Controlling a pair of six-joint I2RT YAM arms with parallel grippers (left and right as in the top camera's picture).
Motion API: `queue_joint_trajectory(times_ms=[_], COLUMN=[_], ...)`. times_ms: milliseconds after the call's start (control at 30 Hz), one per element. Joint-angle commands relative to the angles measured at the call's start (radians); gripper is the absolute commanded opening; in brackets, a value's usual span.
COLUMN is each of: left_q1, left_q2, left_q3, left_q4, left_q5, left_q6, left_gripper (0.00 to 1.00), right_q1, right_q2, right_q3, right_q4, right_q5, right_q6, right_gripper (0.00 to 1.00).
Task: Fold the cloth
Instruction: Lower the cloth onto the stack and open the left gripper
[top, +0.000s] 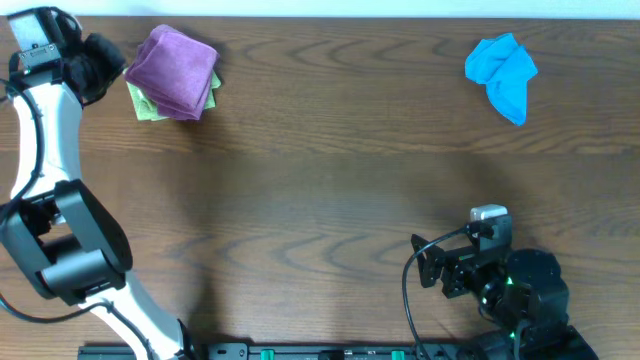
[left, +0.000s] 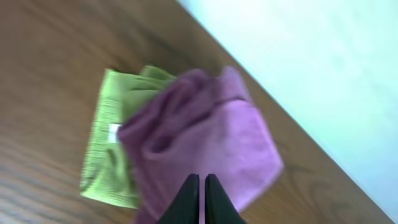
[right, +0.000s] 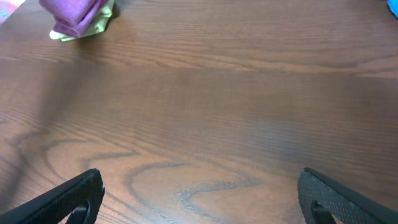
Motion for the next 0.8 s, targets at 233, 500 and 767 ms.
queue_joint_trajectory(times_ms=[233,500,767], left_q1=[-0.129,-0.153,-0.153], left_q2=[0.055,0.164,0.261], left_q3=[0.022,0.022,0.022], left_q4=[0.097,0.174,0.269], left_q5=[-0.101,-0.148,-0.179], left_q6=[-0.008,-0.011,-0.027], left_gripper=[0.06,0.06,0.06], right_q1=[-0.006,-0.006,-0.006], right_q2=[-0.005,-0.005,-0.005], right_q3=[-0.006,-0.006,-0.006], right_q4=[-0.001,-0.001,-0.001], right_q5=[0.0,0.0,0.0], right_q6=[0.013,0.013,0.013], right_gripper=[0.99,0.99,0.99])
